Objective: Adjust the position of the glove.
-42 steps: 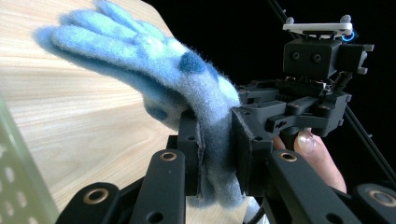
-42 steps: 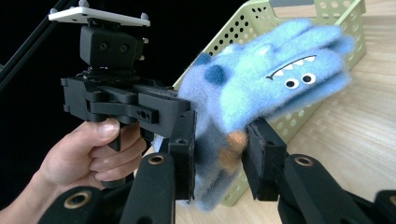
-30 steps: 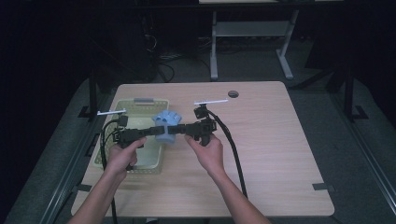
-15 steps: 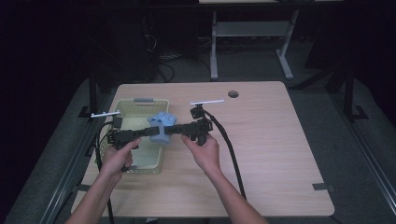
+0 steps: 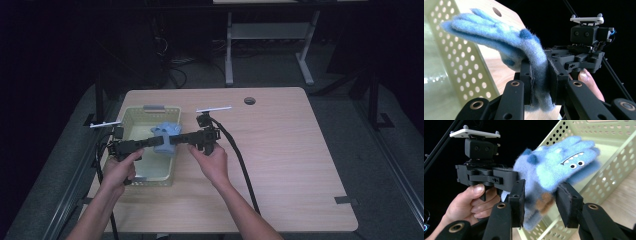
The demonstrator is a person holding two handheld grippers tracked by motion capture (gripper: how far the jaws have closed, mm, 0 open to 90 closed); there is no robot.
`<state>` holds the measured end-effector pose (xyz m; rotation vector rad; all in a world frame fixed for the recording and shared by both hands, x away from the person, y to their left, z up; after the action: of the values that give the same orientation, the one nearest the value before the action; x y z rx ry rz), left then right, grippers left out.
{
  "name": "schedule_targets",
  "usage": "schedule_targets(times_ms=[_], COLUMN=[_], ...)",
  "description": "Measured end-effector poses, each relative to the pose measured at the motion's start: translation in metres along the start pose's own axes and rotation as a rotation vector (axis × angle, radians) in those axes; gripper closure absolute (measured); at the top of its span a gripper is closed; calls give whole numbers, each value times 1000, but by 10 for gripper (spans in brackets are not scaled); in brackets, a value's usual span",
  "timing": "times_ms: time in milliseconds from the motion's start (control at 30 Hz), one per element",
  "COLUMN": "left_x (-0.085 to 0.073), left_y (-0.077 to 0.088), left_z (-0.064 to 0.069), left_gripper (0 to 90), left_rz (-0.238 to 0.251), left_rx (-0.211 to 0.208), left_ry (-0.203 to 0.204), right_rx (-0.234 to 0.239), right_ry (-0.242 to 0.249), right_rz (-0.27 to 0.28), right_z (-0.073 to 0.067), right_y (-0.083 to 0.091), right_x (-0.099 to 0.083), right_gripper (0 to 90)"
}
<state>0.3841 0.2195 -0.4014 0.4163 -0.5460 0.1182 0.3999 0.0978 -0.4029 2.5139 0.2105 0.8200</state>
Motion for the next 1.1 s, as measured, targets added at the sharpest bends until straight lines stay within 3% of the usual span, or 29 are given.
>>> schedule_targets(times_ms=[267,533,800,1100], left_x=[0,0,-4,-11], left_y=[16,31,36,32], left_z=[-12,-32,-50,-70], left_gripper=[754,754,754,753], left_rz=[24,33,13,-58], left_rx=[17,79,145,260], left_ry=[23,59,93,136], right_rx=[-12,-25,-32,-25], right_ry=[-3,-3,-5,-6], right_rz=[-19,-32,-26,-12], right_z=[1,5,9,9], right_y=[-9,-9,-1,2], right_x=[1,-2,-4,-4], right_gripper=[592,586,581,580])
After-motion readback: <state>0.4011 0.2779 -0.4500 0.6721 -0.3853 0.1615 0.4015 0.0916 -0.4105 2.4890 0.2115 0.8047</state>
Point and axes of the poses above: each handheld gripper's, and its own axes: y roughly backward along the jaws, x roughly out of its top, z roughly to its right, the point moved 9 cm from there along -y, roughly forward along the jaws, and after that the axes turned 12 degrees about -z, right-handed, at the moved point
